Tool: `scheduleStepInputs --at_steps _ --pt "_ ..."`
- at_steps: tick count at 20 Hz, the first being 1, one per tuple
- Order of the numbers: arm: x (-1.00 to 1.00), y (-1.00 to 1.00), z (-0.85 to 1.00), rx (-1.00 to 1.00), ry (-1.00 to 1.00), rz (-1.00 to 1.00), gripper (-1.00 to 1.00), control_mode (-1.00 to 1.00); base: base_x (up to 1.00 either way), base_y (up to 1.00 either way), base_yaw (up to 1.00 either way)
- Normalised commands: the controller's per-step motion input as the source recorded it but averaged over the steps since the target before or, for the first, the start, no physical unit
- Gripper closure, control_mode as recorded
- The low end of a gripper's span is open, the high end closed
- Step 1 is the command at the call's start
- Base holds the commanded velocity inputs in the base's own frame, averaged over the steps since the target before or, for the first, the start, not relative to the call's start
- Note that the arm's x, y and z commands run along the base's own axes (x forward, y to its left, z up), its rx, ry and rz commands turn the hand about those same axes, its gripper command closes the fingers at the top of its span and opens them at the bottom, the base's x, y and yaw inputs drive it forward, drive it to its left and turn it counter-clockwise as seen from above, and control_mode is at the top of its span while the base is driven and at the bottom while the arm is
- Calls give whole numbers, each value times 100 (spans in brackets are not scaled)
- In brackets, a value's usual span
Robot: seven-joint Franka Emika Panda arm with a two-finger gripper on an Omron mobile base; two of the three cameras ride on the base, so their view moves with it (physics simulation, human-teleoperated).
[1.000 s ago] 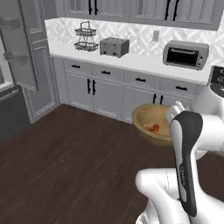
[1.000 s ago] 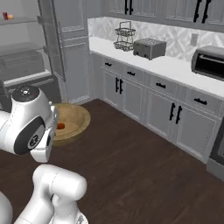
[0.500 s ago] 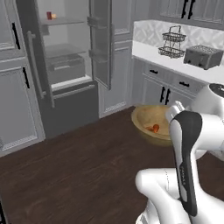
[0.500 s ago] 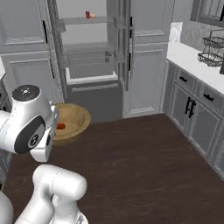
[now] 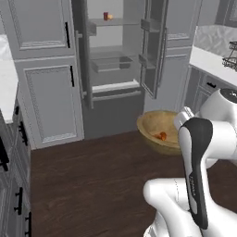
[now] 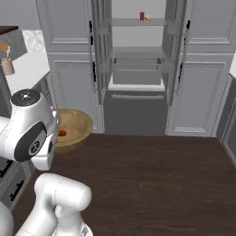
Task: Pick the chicken drumstick and carrot from their plates and place them in the bowl. Then put the bowl in the fridge.
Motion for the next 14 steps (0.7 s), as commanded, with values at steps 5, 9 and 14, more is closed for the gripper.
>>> scheduleStepInputs --at_steps 5,9,14 --pt "0 0 0 0 0 0 100 100 45 -68 31" --pt "0 0 0 0 0 0 100 100 67 -69 34" --pt "0 0 0 0 0 0 100 100 97 -47 1"
